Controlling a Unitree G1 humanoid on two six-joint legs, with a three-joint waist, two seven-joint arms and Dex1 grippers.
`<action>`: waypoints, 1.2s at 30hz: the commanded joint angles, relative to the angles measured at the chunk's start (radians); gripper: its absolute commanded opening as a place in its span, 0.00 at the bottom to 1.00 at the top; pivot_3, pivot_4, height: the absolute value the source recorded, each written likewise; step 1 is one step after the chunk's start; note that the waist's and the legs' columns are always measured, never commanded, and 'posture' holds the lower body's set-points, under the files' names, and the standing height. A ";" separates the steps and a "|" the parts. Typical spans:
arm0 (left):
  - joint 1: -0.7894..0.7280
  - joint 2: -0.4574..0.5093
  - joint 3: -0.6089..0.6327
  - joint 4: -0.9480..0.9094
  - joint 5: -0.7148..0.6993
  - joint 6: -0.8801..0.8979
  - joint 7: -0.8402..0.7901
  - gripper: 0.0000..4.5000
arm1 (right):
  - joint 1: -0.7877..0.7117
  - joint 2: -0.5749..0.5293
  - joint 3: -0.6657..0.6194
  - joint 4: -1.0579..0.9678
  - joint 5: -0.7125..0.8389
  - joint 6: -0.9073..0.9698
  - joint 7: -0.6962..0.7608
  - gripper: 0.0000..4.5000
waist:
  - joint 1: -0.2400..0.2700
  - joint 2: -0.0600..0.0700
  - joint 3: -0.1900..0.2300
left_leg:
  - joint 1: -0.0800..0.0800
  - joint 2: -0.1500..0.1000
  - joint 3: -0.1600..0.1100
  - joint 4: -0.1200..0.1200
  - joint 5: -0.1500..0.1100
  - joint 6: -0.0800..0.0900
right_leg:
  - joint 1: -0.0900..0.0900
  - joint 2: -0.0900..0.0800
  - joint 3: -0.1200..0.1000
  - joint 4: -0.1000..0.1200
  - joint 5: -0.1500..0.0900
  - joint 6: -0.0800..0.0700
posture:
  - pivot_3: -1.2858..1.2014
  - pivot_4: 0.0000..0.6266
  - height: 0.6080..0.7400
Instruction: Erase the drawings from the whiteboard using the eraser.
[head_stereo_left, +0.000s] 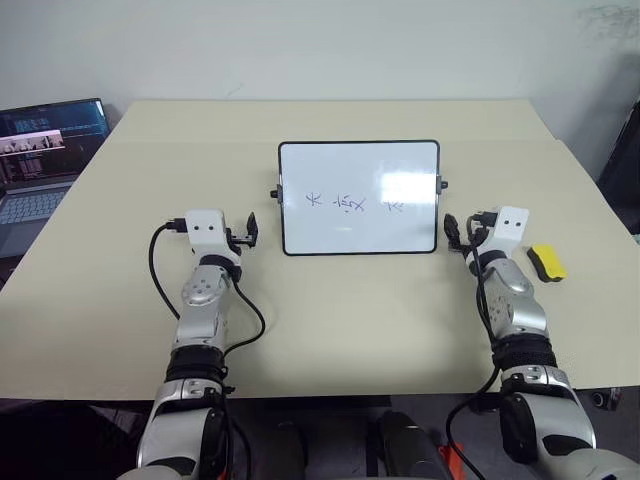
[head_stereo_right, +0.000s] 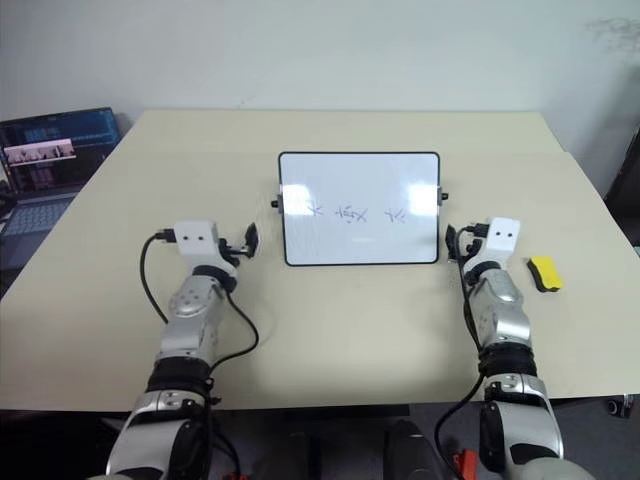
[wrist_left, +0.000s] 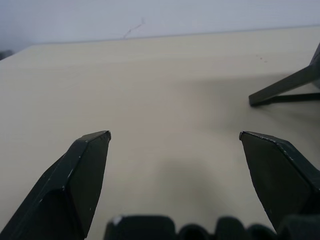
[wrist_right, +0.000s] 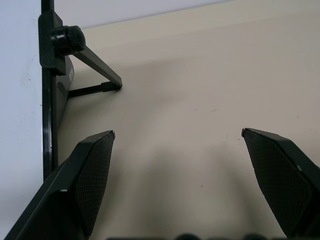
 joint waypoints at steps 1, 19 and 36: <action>-0.035 0.020 0.010 -0.018 -0.008 -0.020 -0.014 1.00 | -0.013 -0.004 -0.008 -0.013 0.000 -0.031 0.007 0.99 | 0.000 0.000 0.000 | 0.000 0.000 0.000 0.000 0.000 0.000 | 0.000 0.000 0.000 0.000 0.000 0.000 | 0.52 0.24 1.00; -0.062 0.000 -0.007 0.035 -0.006 -0.040 -0.033 1.00 | -0.003 -0.030 -0.024 -0.029 0.004 -0.025 -0.009 0.99 | 0.000 0.000 0.000 | 0.000 0.000 0.000 0.000 0.000 0.000 | 0.000 0.000 0.000 0.000 0.000 0.000 | 0.52 0.24 1.00; -0.008 0.162 0.047 -0.164 -0.190 0.082 -0.364 1.00 | 0.046 -0.057 0.002 -0.274 0.028 0.136 0.019 0.99 | -0.005 -0.001 0.001 | 0.000 0.001 0.000 0.000 0.000 0.000 | -0.001 0.001 0.000 0.000 0.000 0.000 | 0.52 0.24 1.00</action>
